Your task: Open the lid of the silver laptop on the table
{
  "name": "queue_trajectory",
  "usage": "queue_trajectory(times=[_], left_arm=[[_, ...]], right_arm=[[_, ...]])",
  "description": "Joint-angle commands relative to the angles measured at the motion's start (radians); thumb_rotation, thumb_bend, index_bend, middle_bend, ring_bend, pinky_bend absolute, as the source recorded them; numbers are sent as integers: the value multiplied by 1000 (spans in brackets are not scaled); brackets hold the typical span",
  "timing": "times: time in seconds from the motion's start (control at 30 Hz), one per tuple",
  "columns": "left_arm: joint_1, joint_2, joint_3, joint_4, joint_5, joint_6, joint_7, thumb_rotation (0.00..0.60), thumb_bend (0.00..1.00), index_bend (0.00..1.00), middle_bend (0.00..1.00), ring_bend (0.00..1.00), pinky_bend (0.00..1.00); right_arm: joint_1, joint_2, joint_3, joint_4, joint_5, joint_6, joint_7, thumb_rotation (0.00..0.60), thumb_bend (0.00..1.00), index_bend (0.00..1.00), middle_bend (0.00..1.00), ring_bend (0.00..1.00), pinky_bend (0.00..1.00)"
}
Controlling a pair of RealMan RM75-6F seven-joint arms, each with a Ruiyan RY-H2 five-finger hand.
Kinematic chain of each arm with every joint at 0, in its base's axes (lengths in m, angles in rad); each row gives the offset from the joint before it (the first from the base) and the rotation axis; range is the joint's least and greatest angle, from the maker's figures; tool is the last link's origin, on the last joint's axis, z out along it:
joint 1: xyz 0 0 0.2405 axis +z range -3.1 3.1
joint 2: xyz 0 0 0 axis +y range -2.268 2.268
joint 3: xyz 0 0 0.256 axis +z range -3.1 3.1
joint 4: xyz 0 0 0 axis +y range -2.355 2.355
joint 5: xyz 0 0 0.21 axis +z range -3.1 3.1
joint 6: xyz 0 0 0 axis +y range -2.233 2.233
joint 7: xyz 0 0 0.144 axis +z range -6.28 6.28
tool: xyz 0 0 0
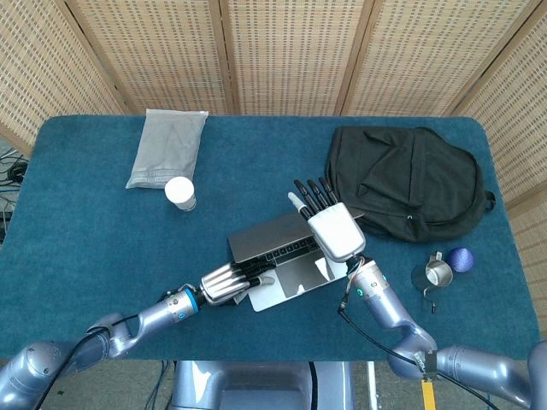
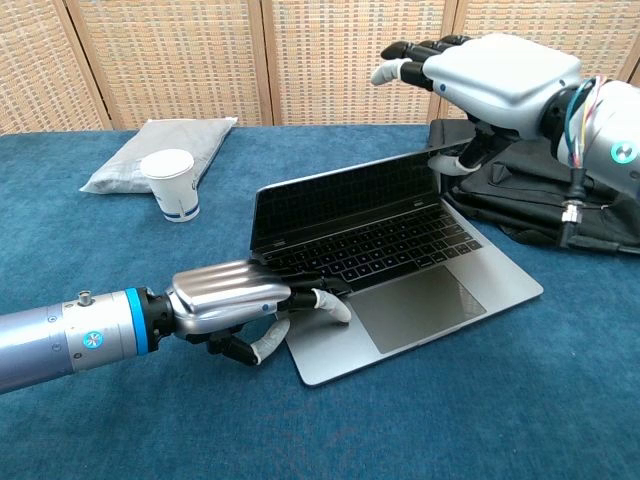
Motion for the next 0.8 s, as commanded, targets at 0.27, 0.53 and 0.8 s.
queue_trajectory(times=[0.27, 0.53, 0.8], left_arm=[[-11, 7, 1, -29, -18, -14, 33, 600, 833, 162, 69, 71, 114], [-16, -1, 5, -26, -27, -23, 43, 600, 833, 162, 69, 71, 115], [-20, -8, 6, -23, -35, -24, 48, 600, 832, 162, 70, 71, 115]], right_arm=[[48, -2, 60, -20, 94, -24, -36, 600, 361, 105, 1, 0, 57], [84, -15, 86, -40, 178, -43, -68, 600, 362, 105, 1, 0, 57], [146, -54, 114, -16, 256, -45, -133, 600, 361, 105, 1, 0, 57]])
